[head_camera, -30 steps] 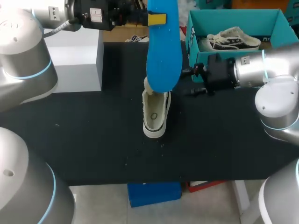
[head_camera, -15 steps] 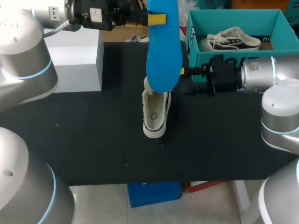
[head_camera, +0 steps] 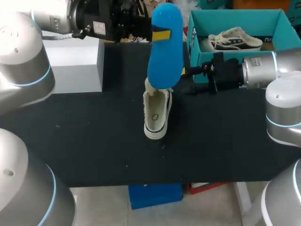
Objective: Take the shoe out of the shoebox, open the shoe tongue, remove and reinsert the insole, then place the shoe into the shoebox
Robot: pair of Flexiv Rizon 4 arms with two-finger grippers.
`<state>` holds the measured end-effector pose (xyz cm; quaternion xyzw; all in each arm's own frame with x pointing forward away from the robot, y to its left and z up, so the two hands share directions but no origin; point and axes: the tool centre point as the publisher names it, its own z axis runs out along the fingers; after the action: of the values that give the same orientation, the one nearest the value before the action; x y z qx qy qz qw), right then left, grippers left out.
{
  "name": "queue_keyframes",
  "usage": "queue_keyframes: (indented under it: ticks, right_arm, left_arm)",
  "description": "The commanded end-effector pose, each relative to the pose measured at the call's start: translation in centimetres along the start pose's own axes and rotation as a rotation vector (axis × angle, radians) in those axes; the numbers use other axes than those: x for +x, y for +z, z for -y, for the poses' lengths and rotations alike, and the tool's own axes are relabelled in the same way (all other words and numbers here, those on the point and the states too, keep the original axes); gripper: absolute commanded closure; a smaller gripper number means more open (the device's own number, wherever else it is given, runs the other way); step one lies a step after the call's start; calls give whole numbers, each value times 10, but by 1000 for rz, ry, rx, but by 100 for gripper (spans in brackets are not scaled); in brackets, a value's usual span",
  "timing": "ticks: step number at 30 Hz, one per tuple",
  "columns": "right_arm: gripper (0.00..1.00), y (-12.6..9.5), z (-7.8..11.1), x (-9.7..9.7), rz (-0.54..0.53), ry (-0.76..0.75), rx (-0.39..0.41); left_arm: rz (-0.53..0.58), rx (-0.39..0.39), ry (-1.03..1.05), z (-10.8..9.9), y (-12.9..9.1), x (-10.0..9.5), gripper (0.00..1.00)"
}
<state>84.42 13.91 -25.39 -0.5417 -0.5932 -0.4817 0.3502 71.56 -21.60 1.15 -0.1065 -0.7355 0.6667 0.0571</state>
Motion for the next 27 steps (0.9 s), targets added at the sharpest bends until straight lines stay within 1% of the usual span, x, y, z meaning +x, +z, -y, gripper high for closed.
queue_keyframes:
  ticks: [1,21,22,23,24,25,26,27]
  right_arm:
    - [0,1,1,0,-1,0,-4]
    - [0,1,1,0,-1,0,-4]
    - [0,1,1,0,-1,0,-4]
    - [0,1,1,0,-1,0,-4]
    - [0,1,1,0,-1,0,-4]
    - [0,1,1,0,-1,0,-4]
    - [0,1,1,0,-1,0,-4]
    - [0,1,1,0,-1,0,-4]
  left_arm:
    - [145,-266,669,-22,-4,18,100]
    - [145,-266,669,-22,-4,18,100]
    - [166,-242,709,-24,-5,25,100]
    - [168,-313,781,-30,-5,35,100]
    - [176,-301,841,-36,-5,44,100]
    - [190,-243,820,-43,-6,53,100]
    - [196,-298,855,-52,-8,59,100]
    - [204,-307,900,-60,-8,67,100]
